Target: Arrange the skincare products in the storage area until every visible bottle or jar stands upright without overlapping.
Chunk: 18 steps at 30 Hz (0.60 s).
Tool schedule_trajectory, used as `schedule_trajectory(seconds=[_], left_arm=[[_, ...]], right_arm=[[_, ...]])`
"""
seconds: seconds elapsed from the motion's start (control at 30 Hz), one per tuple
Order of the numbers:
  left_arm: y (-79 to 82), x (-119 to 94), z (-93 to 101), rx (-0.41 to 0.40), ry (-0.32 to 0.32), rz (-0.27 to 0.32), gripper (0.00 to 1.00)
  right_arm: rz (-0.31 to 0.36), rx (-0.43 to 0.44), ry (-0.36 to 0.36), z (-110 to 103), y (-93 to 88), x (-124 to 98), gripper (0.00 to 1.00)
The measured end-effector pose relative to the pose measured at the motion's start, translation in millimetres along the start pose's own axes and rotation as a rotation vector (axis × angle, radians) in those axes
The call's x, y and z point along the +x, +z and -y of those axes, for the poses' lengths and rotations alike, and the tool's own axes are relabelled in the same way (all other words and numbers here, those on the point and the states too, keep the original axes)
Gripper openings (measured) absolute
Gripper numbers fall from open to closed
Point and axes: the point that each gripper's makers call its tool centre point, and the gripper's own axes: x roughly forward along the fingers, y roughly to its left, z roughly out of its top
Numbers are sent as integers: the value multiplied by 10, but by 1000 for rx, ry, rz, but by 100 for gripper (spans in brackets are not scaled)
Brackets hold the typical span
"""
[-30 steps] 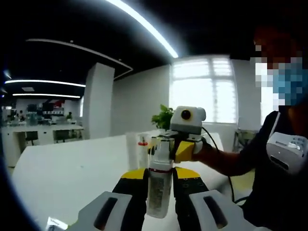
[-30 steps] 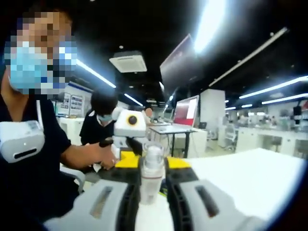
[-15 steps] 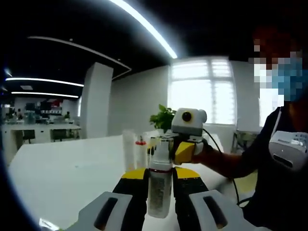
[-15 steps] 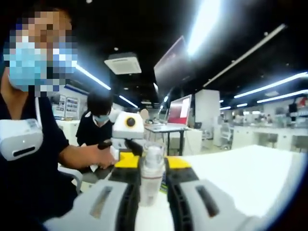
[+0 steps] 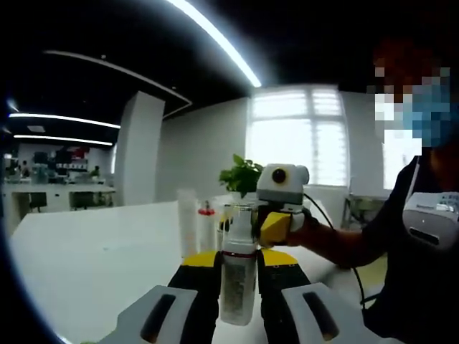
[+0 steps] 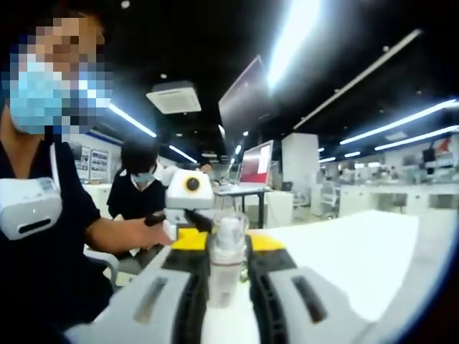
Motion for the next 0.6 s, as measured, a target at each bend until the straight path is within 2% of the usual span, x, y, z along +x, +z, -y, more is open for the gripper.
schedule_trajectory(seconds=[0.6], left_arm=[[-113, 238, -81, 0, -29, 0, 18]], right_arm=[[-74, -80, -92, 149, -116, -180, 19]])
